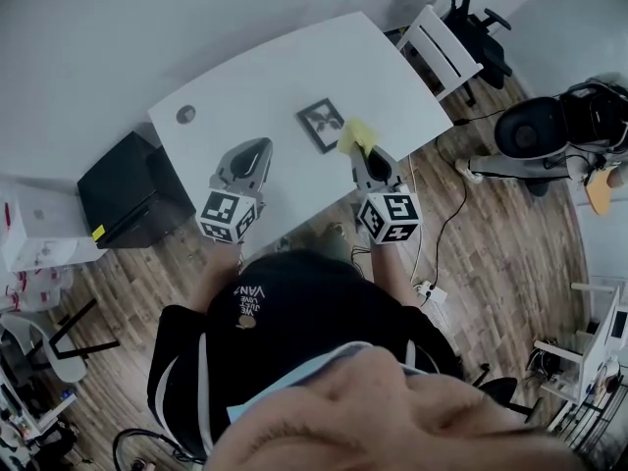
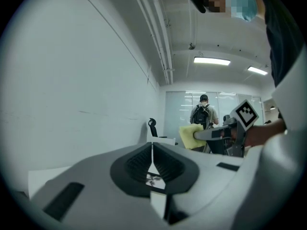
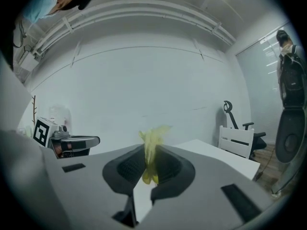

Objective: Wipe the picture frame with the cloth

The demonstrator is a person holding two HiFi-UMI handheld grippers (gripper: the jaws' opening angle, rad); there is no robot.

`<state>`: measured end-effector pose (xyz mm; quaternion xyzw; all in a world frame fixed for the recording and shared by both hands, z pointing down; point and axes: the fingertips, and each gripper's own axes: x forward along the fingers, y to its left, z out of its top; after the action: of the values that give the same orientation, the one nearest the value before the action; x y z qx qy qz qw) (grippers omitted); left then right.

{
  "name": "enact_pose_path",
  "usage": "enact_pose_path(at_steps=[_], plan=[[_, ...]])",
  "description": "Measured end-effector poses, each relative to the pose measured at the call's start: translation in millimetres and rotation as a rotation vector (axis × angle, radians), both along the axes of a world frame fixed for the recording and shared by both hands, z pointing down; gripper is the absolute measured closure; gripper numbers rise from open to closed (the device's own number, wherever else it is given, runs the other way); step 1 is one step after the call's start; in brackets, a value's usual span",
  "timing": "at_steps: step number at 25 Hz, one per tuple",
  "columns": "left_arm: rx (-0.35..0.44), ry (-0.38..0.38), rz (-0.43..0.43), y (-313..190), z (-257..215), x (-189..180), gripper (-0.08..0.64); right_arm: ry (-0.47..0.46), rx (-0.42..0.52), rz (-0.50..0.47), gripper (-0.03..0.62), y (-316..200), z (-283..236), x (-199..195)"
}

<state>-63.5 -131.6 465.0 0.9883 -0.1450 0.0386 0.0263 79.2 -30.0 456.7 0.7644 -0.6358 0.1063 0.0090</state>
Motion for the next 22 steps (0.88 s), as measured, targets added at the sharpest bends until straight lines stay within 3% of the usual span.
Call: enact_pose_path(at_steps=[10,22], plan=[[-0.008,-0.010,-0.074,-22,3,4,0.540,-0.011,0.005,-0.078,0.554,-36,1,11],[-0.009,-0.019,-0.195,-51,-4,40,0.540,-0.015,-0.006,-0.223,0.554,-90,-3,53]])
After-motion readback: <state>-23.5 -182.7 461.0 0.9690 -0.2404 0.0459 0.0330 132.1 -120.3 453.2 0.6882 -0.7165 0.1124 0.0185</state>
